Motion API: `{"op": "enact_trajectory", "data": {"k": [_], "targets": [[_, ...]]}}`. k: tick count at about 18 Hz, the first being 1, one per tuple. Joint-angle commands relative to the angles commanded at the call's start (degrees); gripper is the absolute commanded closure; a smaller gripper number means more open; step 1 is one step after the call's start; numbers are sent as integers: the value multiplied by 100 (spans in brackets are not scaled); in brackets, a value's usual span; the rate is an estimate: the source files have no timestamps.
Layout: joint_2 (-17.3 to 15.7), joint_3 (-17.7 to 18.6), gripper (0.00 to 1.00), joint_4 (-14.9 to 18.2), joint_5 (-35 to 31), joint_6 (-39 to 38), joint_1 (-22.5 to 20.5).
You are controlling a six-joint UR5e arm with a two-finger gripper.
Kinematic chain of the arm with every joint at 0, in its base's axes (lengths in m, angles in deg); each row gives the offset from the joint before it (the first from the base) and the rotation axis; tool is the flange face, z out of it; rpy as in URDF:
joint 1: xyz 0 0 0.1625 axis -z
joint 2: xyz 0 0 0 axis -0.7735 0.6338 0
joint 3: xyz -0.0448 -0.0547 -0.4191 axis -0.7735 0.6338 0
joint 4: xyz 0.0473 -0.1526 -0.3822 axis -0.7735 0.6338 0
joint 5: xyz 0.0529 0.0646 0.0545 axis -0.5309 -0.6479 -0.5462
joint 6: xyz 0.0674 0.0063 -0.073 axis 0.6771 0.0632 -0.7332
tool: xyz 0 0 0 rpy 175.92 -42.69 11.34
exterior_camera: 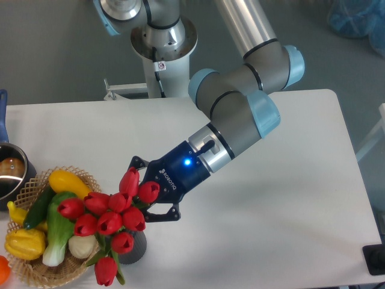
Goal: Insert the flowers into the vase
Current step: 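Lower the tulip stems into the black vase opening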
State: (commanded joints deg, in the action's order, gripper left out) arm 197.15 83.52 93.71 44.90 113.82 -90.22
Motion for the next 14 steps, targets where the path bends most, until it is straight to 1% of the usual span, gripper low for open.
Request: {"op": "enact_trajectory", "data": {"k": [3,7,9,12,13,14], "targets": [[-26,79,95,0,0,1,80],[17,150,95,0,-26,9,141],[26,211,95,0,-175,79,150],[61,282,89,0,-237,132,264],[61,291,85,0,-237,150,264],[61,299,77,0,-237,185,264]]}}
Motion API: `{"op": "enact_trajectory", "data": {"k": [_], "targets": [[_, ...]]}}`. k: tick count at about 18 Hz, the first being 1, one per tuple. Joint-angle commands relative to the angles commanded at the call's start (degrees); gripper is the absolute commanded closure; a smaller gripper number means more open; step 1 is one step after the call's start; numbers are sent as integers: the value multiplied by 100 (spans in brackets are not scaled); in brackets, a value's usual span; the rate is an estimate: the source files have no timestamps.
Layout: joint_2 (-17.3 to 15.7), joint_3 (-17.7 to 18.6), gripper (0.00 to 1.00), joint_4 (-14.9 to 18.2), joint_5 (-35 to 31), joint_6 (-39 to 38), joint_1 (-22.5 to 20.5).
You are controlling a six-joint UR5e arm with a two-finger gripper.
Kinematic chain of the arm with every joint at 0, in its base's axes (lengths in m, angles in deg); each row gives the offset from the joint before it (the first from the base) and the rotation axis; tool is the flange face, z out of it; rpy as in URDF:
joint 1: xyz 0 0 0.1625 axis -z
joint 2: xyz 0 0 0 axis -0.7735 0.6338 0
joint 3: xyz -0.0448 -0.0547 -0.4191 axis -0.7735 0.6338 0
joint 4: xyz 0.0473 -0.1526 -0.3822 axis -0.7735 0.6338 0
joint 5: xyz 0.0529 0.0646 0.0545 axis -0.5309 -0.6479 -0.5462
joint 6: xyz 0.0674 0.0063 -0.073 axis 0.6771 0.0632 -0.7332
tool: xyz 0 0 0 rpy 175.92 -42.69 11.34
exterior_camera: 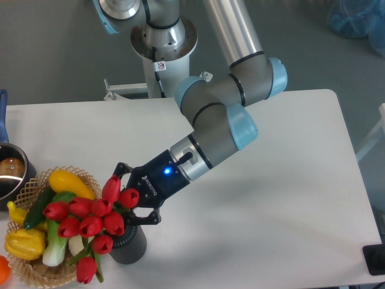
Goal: Insert the flowers into the vase
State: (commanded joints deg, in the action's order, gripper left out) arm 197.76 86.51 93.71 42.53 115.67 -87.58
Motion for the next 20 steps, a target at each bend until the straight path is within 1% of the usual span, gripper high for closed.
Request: {"op": "enact_trajectory", "data": {"k": [2,3,4,7,9,12,17,20], "targets": [[9,44,51,0,-17,140,0],[9,96,34,0,-44,228,0],[0,140,23,0,-105,342,0],[-35,272,6,0,-219,475,0],[-53,325,1,-9,-229,484,-9],[-70,343,1,0,-229,484,-18],[-140,360,1,9,-237,519,-175],[-193,448,0,9,-229,571,-281]]}}
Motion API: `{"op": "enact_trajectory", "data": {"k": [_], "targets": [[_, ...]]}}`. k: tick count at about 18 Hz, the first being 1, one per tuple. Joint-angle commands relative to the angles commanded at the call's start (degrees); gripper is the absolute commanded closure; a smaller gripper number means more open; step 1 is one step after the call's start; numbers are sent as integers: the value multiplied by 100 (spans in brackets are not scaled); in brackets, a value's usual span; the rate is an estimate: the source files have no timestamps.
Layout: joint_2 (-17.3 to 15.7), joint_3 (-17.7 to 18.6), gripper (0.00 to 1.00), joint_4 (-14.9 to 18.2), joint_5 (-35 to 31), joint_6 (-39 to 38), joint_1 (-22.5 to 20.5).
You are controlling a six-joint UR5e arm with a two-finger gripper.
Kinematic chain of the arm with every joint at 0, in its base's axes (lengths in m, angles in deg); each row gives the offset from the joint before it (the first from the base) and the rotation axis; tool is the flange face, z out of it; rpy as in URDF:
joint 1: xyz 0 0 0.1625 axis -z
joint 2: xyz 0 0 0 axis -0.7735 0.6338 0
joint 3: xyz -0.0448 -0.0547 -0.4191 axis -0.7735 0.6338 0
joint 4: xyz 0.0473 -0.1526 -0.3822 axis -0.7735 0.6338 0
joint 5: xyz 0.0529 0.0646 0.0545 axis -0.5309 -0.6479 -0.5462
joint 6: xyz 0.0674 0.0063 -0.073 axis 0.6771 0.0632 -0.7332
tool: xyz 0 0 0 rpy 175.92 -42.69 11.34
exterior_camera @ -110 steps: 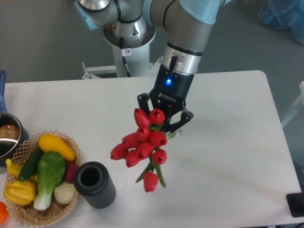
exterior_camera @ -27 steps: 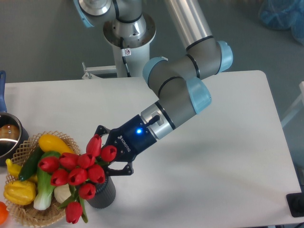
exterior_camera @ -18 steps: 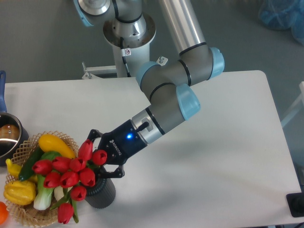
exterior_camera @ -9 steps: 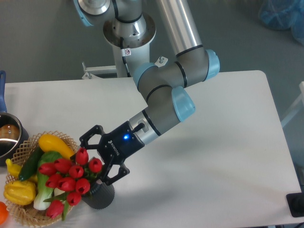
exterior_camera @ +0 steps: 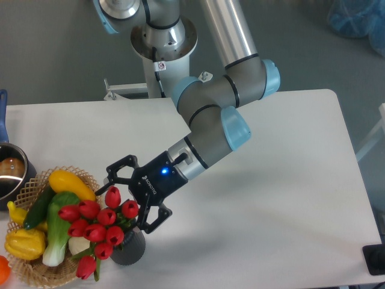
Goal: Insert the flowers into the vase
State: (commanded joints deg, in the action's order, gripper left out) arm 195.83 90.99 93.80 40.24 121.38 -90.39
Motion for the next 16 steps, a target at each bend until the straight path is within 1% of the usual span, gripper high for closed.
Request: {"op": "enact_trajectory", "data": {"k": [5,8,9,13,16], "targets": [[-114,97,0,0,-9,35,-229],[-281,193,0,0,-70,35,-457],[-343,202,0,9,-323,35,-501],[-501,176,0,0,-2027,386,-502],[-510,141,0,-9,-2600,554,-502]]}}
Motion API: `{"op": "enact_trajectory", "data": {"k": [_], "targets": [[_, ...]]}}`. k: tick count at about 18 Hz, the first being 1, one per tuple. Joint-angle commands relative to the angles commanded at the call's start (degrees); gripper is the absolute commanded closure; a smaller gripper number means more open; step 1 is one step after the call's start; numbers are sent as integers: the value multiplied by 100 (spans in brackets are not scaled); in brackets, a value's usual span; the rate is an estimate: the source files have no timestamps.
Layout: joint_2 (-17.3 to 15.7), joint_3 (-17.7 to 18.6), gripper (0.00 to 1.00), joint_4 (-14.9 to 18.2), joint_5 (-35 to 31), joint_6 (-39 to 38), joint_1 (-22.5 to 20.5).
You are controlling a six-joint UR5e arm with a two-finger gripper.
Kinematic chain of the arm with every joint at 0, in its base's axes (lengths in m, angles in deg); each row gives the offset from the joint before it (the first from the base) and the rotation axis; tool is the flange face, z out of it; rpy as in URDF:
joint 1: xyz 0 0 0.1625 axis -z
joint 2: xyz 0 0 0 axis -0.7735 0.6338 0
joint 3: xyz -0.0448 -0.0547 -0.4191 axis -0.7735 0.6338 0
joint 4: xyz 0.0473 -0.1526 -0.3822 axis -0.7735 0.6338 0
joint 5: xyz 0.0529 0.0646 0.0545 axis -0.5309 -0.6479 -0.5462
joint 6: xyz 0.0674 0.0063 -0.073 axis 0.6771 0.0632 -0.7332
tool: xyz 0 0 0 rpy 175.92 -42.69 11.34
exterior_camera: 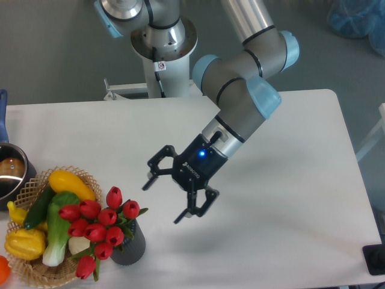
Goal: Insert the flowers into the vase
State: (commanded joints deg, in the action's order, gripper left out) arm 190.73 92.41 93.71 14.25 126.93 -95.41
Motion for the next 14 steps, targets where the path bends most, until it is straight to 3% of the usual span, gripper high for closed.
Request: {"op": "enact_trajectory", "data": {"k": [6,9,14], "targets": [[61,-492,0,18,-2583,-27,-262],[149,-563,0,26,-2813,218,-527],[167,-493,0,44,-3789,1081,-755]]}}
